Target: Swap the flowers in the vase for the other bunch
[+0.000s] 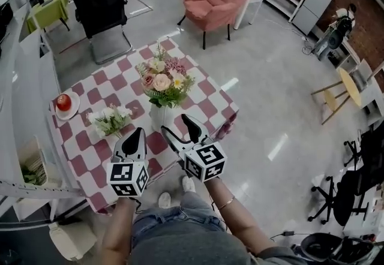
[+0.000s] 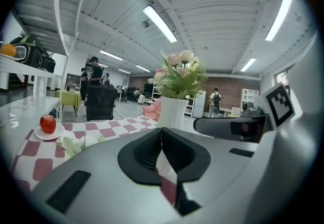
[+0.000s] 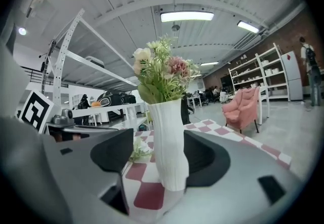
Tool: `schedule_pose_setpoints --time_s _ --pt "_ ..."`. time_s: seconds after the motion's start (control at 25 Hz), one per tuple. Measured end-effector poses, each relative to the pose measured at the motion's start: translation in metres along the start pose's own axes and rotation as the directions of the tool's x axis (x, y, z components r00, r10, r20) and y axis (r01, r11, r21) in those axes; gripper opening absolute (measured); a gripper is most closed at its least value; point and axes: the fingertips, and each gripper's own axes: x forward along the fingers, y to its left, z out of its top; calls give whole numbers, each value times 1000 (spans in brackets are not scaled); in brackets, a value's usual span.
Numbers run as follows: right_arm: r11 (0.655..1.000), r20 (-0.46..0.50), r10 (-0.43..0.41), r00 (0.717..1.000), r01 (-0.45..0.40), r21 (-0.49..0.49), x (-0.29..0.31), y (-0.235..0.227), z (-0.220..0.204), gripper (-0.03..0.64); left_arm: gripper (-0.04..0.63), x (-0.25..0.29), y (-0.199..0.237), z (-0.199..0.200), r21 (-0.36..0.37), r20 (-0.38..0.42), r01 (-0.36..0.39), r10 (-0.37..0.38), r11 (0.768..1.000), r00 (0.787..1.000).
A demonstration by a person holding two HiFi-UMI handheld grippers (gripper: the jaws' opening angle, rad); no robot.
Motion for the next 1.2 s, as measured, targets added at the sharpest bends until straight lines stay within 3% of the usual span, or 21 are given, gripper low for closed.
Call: schedule_pose_setpoints --time_s 0.4,0.68,1.0,1.2 --pt "987 -53 148 987 -152 -60 32 -25 7 356 18 19 5 12 -63 37 -132 134 989 990" --pt "946 -58 299 953 -303 -113 47 -18 15 368 18 22 14 16 -162 56 -212 223 964 973" --pt "902 -57 411 910 -415 -119 57 -13 20 368 20 13 19 21 -152 64 -317 329 936 942" --pt "883 -79 441 894 -448 -144 61 -13 20 368 21 9 11 32 -132 80 -344 356 930 931"
